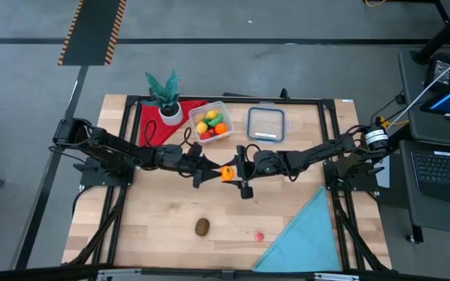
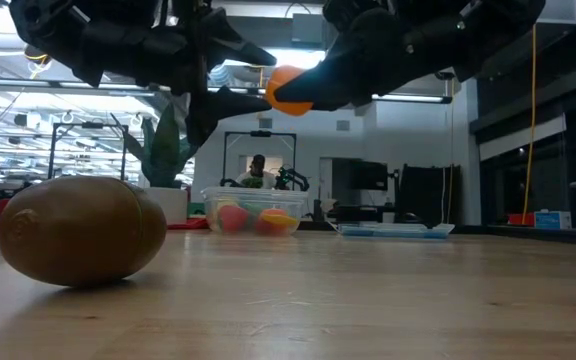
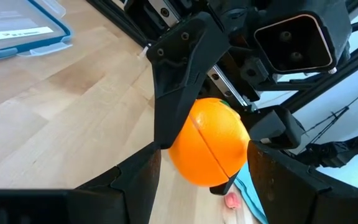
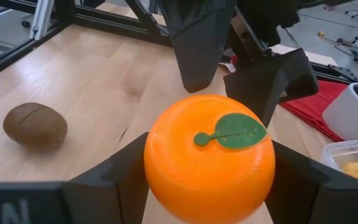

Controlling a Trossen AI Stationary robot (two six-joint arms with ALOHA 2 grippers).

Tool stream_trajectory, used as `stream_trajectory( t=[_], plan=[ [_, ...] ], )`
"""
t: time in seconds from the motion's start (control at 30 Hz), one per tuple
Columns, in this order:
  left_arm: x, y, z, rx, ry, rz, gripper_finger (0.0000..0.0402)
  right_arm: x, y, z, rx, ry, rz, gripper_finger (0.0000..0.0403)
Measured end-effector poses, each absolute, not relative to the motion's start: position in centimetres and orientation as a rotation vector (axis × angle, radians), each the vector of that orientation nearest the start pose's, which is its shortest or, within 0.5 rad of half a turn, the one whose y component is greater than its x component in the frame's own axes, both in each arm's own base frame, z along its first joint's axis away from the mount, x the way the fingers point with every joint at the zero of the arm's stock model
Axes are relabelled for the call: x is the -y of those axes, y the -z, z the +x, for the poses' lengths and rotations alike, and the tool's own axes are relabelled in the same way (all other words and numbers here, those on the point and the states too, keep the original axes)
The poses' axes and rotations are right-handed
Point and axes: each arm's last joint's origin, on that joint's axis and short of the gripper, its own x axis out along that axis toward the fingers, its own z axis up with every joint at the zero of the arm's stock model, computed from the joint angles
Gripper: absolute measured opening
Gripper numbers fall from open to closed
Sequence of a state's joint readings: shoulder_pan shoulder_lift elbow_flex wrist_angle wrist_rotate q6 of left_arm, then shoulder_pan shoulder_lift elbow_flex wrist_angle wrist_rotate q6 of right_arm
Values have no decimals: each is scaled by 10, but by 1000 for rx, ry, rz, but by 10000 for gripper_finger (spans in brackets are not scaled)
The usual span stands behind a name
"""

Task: Pick and placing Produce into tupperware
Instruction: Put the orange into the transparent bin

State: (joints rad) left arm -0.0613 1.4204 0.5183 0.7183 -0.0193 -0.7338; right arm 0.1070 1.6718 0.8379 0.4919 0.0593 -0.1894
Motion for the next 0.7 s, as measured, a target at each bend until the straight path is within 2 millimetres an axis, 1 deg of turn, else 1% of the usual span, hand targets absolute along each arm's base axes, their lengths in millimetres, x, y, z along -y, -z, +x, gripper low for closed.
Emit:
stream_trajectory(
  t=[0.17, 0.47, 0.7],
  plan=[
    [18, -193, 276, -215, -32, -719, 228, -36, -192, 345, -335, -81, -215, 242],
    [24, -195, 276, -191, -46, -710, 228, -36, -193, 345, -331, -80, -217, 242],
    [24, -194, 276, -206, -45, -684, 228, -35, -193, 345, -332, -80, -216, 242]
  ],
)
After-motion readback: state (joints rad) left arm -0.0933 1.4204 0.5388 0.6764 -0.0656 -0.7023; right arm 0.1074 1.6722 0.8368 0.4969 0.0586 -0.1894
